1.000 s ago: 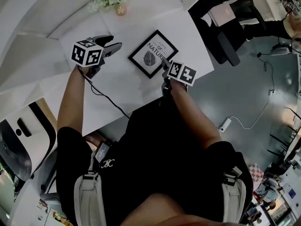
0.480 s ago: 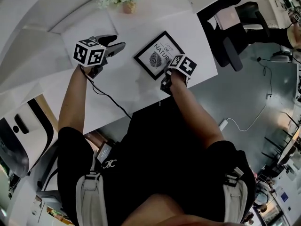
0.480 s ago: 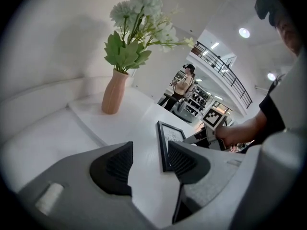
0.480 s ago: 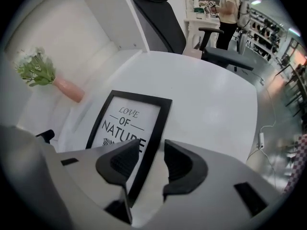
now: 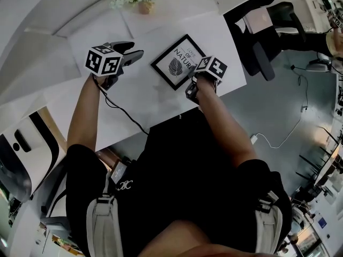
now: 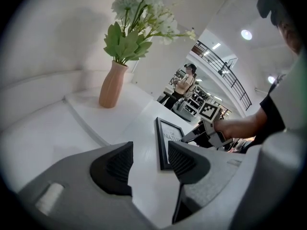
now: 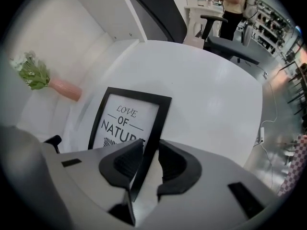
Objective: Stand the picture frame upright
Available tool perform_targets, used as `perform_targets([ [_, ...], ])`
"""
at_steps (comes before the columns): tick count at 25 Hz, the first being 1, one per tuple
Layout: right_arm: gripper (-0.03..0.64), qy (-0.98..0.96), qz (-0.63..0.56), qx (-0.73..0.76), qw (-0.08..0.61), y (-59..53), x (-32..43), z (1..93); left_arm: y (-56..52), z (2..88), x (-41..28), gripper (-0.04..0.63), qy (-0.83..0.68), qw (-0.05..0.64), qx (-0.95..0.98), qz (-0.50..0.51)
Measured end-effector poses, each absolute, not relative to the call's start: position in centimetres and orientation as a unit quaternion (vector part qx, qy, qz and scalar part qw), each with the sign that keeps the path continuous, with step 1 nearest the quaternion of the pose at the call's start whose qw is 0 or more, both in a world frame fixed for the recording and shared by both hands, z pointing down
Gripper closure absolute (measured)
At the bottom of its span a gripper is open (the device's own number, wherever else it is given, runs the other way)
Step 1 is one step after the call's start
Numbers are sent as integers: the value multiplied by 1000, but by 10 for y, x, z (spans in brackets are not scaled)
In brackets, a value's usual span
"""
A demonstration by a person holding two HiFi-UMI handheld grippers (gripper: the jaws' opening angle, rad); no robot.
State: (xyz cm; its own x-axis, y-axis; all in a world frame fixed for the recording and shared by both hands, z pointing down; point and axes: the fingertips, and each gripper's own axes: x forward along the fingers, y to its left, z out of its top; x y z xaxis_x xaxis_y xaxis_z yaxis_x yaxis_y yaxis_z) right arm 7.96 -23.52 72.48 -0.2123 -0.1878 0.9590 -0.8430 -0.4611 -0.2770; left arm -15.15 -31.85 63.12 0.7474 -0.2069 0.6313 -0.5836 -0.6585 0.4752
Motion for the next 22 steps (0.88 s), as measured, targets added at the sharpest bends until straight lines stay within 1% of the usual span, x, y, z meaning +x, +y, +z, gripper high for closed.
perform_targets([
  [8, 531, -490, 646, 541, 221, -233, 82, 723, -313, 624, -139, 360, -226, 366, 866, 255],
  [14, 538, -529, 633, 523, 213, -232, 82, 722, -303, 625, -132, 360, -227, 378, 862, 250],
  [19, 541, -563, 626, 508, 184, -231, 81, 720, -292, 624, -123, 360, -219, 384, 863, 244],
  [22, 541, -578, 620, 502, 172, -230, 82, 718, -285, 623, -115, 360, -214, 404, 859, 231],
])
